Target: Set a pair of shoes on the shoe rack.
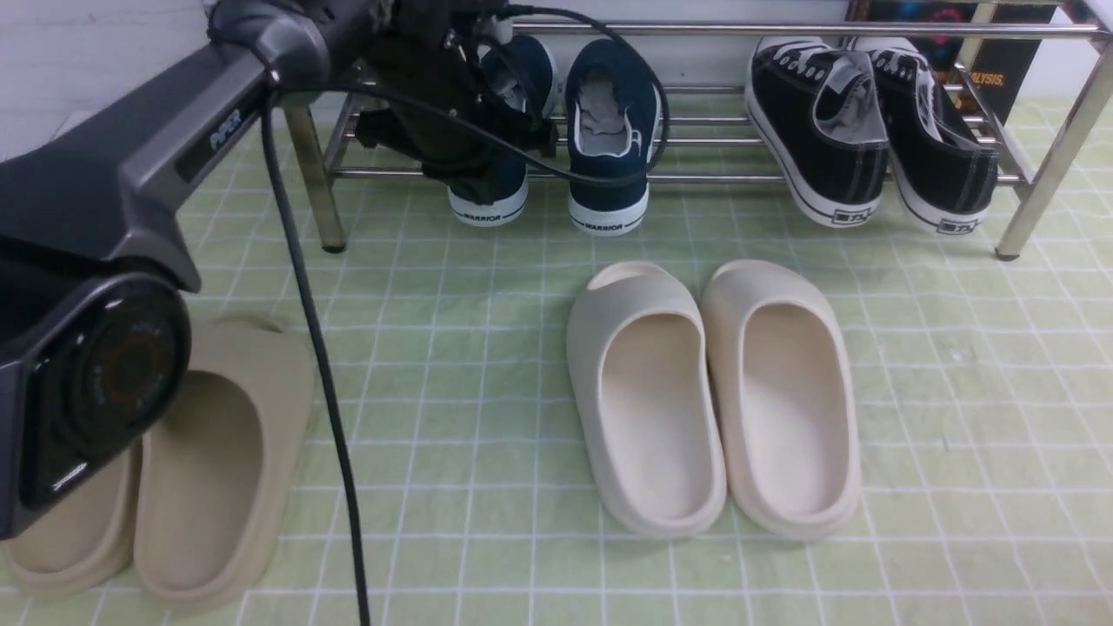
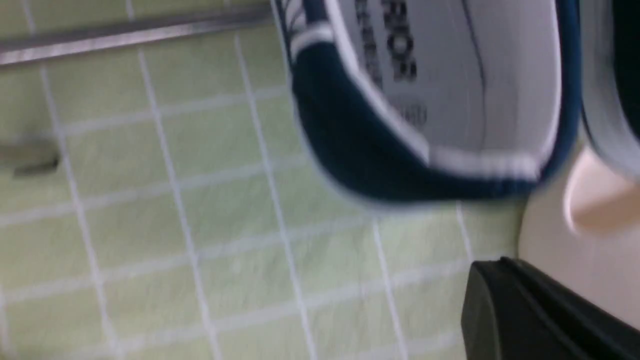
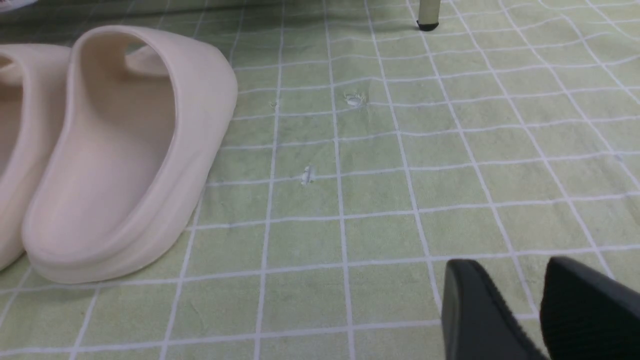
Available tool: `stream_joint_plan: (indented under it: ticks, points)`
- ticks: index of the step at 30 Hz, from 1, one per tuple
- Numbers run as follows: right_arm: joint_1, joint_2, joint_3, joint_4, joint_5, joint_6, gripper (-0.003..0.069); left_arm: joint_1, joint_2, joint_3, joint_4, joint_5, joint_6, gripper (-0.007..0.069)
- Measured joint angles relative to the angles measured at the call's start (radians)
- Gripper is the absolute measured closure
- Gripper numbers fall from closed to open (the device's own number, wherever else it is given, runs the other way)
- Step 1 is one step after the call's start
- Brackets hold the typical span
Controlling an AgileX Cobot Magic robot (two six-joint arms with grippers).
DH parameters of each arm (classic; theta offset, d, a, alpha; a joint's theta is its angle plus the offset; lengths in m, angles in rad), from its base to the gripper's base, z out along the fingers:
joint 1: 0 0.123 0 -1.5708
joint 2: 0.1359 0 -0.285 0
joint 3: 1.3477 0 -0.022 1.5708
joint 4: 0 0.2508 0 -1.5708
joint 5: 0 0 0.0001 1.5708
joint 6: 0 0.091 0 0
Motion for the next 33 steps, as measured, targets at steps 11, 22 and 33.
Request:
stream_joint_plan:
  ticks: [11, 22, 33]
  points:
    - [0.0, 0.0, 0.0, 0.0, 0.0, 0.0, 0.0419, 0.0, -0.439, 0.22, -0.059, 0.09, 0.058, 0.0638]
    - [0.0, 0.0, 0.0, 0.0, 0.0, 0.0, 0.0419, 0.0, -1.136, 1.083, -0.074, -0.461, 0.074, 0.0638]
    - [0.0, 0.0, 0.0, 0.0, 0.0, 0.0, 0.0419, 0.0, -1.456, 1.813, -0.095, -0.994, 0.075, 0.0638]
